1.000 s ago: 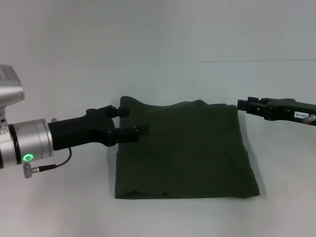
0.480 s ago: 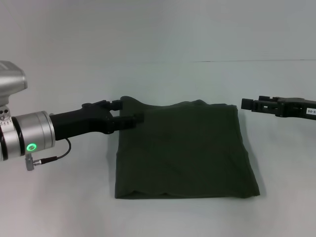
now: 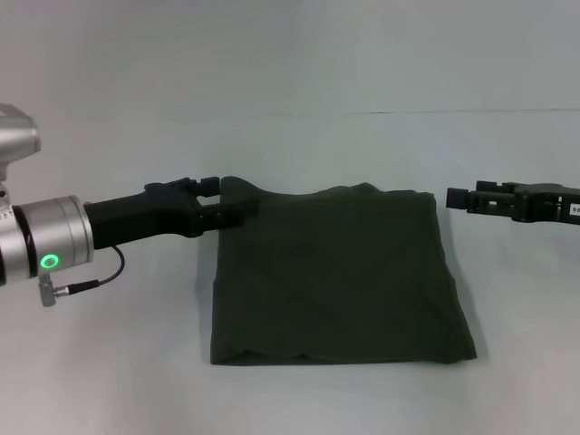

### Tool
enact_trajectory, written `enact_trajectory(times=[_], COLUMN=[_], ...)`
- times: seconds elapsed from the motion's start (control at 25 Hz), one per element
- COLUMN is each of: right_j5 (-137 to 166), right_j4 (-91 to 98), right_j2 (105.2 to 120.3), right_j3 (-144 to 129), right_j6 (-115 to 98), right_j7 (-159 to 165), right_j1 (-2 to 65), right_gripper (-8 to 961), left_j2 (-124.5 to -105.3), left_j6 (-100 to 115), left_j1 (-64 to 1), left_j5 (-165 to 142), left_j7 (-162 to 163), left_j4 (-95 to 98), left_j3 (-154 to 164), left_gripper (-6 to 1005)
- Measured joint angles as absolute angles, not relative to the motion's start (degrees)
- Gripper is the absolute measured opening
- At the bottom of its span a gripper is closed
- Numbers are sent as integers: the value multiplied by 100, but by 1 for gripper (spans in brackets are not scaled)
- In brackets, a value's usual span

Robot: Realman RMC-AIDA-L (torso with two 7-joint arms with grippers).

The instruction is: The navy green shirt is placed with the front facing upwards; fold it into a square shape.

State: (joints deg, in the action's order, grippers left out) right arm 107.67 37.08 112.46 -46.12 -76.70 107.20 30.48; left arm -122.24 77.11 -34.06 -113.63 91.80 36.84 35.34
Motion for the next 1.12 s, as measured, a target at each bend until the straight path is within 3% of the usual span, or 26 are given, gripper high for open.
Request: enact_trajectory(times=[0.36, 0.68, 1.12], right_j5=[10728, 10591, 10710], right_j4=[3713, 3713, 3718], right_j2=[11229, 11403, 11459], right_j3=[-4539, -4241, -4533], right_j6=[-7933, -8537, -8518], right_j7=[10236, 9126, 8713], right_j1=[3052, 3157, 3433], right_gripper=[916, 915, 913], left_j2=[-12180, -12210, -12245], left_j6=[7875, 8982, 9504], left_j1=[-3355, -3006, -2749], left_j5=[-11373, -11441, -11566], left_j7=[9262, 9041, 8911], left_j4=[3823, 4512, 4706], left_j3=[3536, 3605, 3603], left_gripper=[908, 907, 907])
